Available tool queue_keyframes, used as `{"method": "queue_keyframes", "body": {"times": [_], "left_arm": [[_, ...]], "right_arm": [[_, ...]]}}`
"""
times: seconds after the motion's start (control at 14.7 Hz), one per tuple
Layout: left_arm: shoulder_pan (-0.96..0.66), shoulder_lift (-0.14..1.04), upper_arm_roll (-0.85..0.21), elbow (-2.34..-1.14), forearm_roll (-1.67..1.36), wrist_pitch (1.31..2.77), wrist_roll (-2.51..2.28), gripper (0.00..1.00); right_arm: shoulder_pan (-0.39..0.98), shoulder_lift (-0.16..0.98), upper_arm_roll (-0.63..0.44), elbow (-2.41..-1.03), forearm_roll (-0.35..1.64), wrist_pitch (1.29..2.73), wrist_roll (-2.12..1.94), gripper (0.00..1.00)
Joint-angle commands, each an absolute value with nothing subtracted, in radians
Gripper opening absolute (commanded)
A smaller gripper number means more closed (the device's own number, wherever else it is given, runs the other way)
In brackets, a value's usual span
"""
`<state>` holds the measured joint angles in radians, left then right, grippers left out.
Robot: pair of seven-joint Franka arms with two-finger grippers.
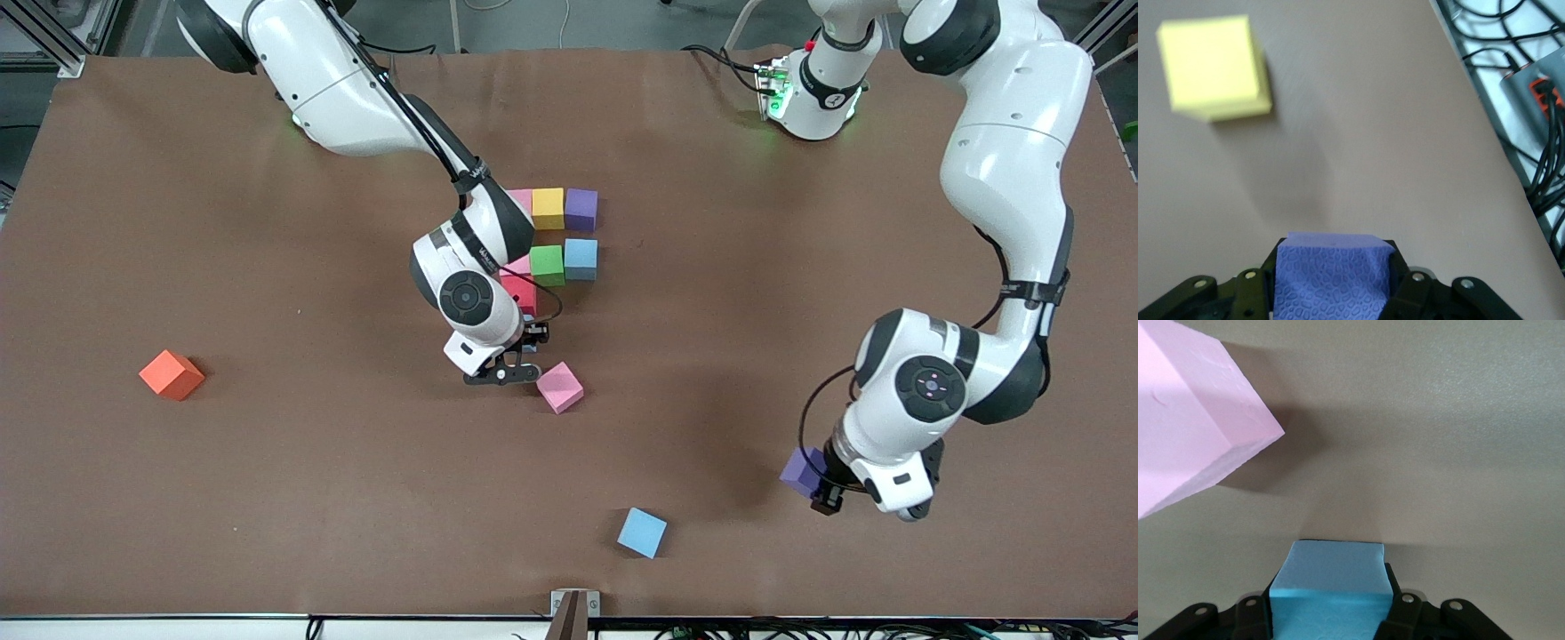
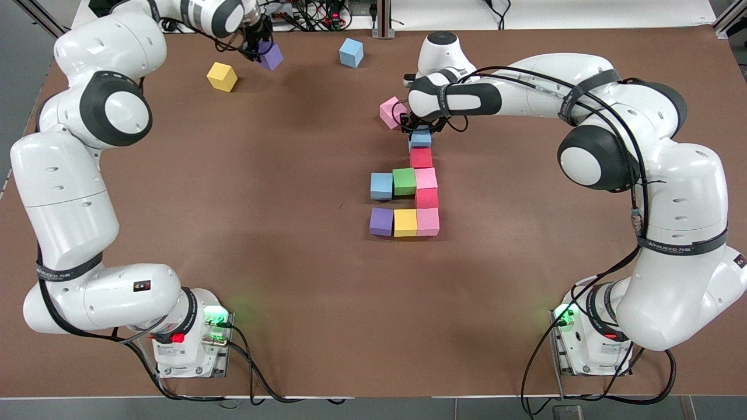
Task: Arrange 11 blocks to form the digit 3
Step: 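Carry blue to the column with the right gripper while the left gripper grasps purple, then carry the purple cube toward the column with the left gripper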
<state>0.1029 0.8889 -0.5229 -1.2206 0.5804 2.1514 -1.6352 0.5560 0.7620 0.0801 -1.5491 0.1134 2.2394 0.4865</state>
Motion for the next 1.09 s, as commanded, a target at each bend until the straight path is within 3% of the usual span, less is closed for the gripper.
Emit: {"method": "queue_keyframes", "body": {"times": [0.0,0.48,1.02], "left_arm": [[0.026,0.859,-0.517,-1.252,0.572,2.062,-1.839,0.01],[-0.146,0.861,-0.517,-1.284,0.578,1.931,-2.236,0.01],[-0.169,0.808,-0.534,-1.385,0.578,1.908,-2.336,0.00]], "right_arm": [[0.569,0.738,0.064,-1.592,0.109,2.241,0.476,0.30],[0.580,0.736,0.064,-1.605,0.087,2.243,0.477,0.30],[0.580,0.726,0.064,-1.617,0.087,2.241,0.482,0.31]]}}
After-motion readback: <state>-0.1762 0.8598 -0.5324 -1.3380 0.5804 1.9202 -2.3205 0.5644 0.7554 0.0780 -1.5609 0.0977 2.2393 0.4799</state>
